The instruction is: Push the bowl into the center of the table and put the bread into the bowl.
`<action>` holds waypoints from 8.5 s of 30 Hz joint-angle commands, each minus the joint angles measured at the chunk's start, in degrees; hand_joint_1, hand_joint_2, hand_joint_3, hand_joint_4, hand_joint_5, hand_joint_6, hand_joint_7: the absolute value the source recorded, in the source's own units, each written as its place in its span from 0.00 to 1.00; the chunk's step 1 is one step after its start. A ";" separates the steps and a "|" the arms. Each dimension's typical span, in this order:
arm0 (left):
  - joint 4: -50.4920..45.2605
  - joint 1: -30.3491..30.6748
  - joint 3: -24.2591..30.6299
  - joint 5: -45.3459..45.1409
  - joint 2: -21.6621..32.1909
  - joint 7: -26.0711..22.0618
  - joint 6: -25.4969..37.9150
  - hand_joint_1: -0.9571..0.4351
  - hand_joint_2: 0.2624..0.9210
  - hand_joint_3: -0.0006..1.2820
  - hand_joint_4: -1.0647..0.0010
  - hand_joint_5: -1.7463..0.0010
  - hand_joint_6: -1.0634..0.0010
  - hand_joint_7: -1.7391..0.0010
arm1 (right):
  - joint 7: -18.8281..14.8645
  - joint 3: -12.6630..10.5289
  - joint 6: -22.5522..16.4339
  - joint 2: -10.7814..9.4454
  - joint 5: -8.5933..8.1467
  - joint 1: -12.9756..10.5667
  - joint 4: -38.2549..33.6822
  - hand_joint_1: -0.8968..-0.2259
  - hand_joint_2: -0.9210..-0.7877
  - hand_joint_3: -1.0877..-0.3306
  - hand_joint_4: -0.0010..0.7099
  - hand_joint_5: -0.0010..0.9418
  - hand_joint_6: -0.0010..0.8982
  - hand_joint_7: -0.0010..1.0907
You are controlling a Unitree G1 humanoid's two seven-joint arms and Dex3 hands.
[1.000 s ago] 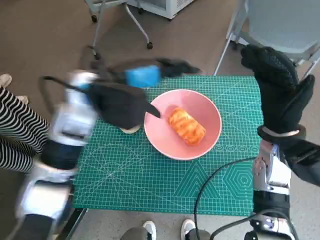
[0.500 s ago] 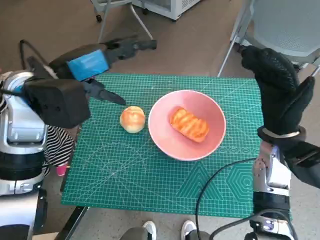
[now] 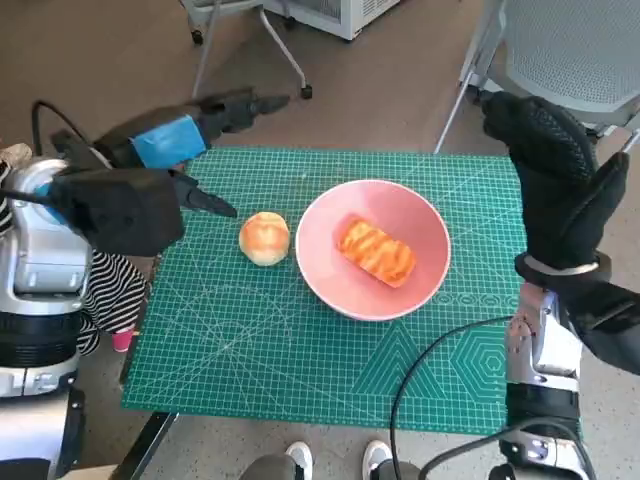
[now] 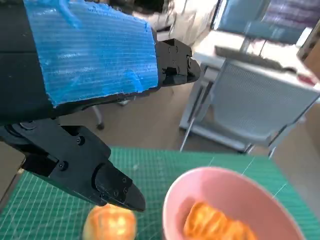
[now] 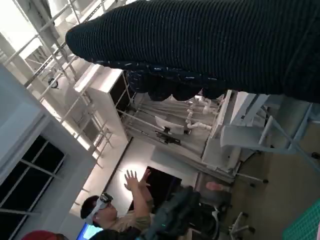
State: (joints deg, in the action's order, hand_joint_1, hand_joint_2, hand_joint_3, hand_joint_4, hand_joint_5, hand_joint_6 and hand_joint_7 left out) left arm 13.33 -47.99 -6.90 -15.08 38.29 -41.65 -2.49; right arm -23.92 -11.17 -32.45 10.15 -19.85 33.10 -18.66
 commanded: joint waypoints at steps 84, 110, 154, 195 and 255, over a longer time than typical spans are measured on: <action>53.50 -10.68 -20.06 -19.97 -14.97 28.85 -5.12 0.69 0.97 0.06 0.30 0.42 0.40 0.29 | -0.41 -0.14 2.56 0.88 0.17 -1.63 2.60 0.33 0.00 0.54 0.18 0.00 0.00 0.57; 3.64 -2.50 -6.01 -14.39 -9.00 28.07 2.23 0.69 0.96 0.02 0.22 0.42 0.36 0.36 | -0.77 -0.28 3.25 1.05 -0.54 -1.52 3.00 0.33 0.00 0.54 0.18 0.00 0.00 0.55; 7.37 -0.38 -18.75 -17.06 -20.48 16.30 -3.25 0.48 0.93 0.04 0.62 0.80 0.70 0.76 | -0.13 -1.08 3.32 1.23 -0.32 -3.13 5.04 0.35 0.00 0.52 0.17 0.00 0.00 0.54; 0.31 5.15 7.22 21.45 -29.30 16.46 -14.91 0.06 1.00 0.65 1.00 1.00 0.95 0.98 | 0.66 -0.56 7.19 3.12 0.91 0.36 8.91 0.38 0.00 0.56 0.18 0.00 0.00 0.56; 9.06 8.44 11.43 26.61 -33.16 20.13 -31.00 0.14 1.00 0.43 1.00 1.00 1.00 0.87 | 7.20 3.66 9.99 1.49 6.37 5.70 7.19 0.33 0.00 0.55 0.22 0.01 0.01 0.55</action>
State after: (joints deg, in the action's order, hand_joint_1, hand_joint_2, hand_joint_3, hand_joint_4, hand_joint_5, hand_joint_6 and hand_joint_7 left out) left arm 21.58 -40.16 4.14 11.30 4.60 -21.20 -32.28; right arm -17.03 -7.90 -22.69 12.07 -14.45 38.69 -9.97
